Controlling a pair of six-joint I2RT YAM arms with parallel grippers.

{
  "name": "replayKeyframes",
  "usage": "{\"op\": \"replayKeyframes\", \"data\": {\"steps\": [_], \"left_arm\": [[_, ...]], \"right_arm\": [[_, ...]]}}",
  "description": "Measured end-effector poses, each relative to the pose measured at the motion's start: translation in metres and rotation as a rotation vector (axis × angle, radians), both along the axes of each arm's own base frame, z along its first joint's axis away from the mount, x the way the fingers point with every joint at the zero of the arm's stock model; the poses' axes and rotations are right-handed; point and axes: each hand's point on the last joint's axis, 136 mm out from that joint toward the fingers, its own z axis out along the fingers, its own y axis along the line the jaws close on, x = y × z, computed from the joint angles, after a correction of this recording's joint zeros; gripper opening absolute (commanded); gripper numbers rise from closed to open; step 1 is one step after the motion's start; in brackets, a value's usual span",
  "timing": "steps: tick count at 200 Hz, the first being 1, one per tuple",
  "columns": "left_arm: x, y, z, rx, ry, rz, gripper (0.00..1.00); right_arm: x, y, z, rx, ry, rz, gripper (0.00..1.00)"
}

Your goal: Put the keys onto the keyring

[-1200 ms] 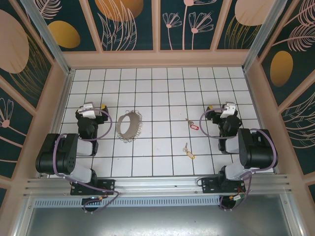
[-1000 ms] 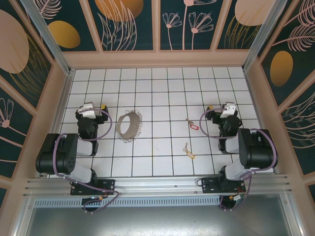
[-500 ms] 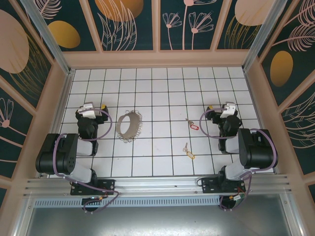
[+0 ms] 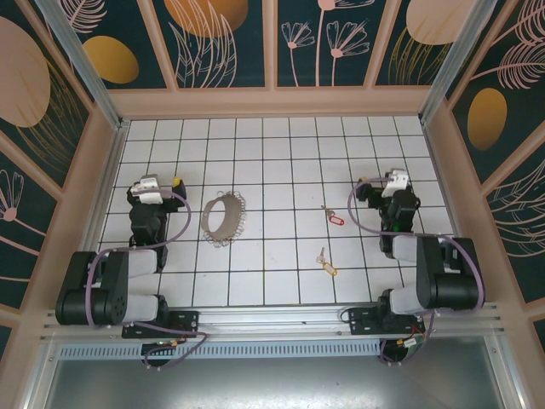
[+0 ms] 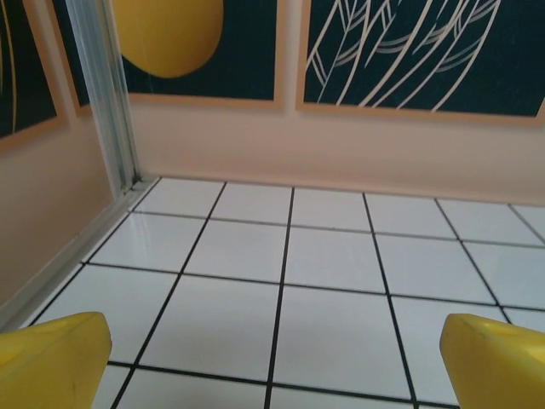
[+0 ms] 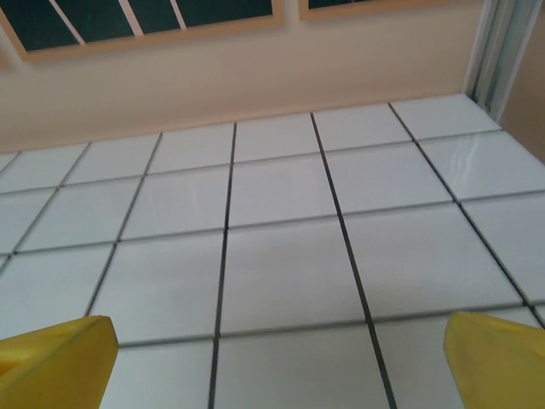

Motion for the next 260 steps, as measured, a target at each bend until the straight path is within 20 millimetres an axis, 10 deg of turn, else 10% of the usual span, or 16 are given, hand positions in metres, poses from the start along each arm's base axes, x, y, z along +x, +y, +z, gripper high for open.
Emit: {"op": "replayKeyframes", "data": {"steps": [40, 89, 145, 260], "left_arm": [[0.007, 0.024, 0.012, -0.142, 0.067, 0.160, 0.99], [0.022, 0.029, 0.041, -0.327, 0.127, 0.222, 0.99], [0.026, -0.015, -0.020, -0.463, 0.422, 0.043, 0.94], [-0.004, -0.083, -0.077, -0.691, 0.743, -0.238, 0.81]], "right_arm": [[0.016, 0.007, 0.052, 0.164, 0.027, 0.012, 0.99], [0.004, 0.059, 0.036, 0.440, 0.167, 0.189, 0.91], [0.011, 0.173, 0.021, 0.423, 0.391, 0.432, 0.77], [-0.018, 0.327, -0.035, 0.469, 0.699, 0.733, 0.64]]}}
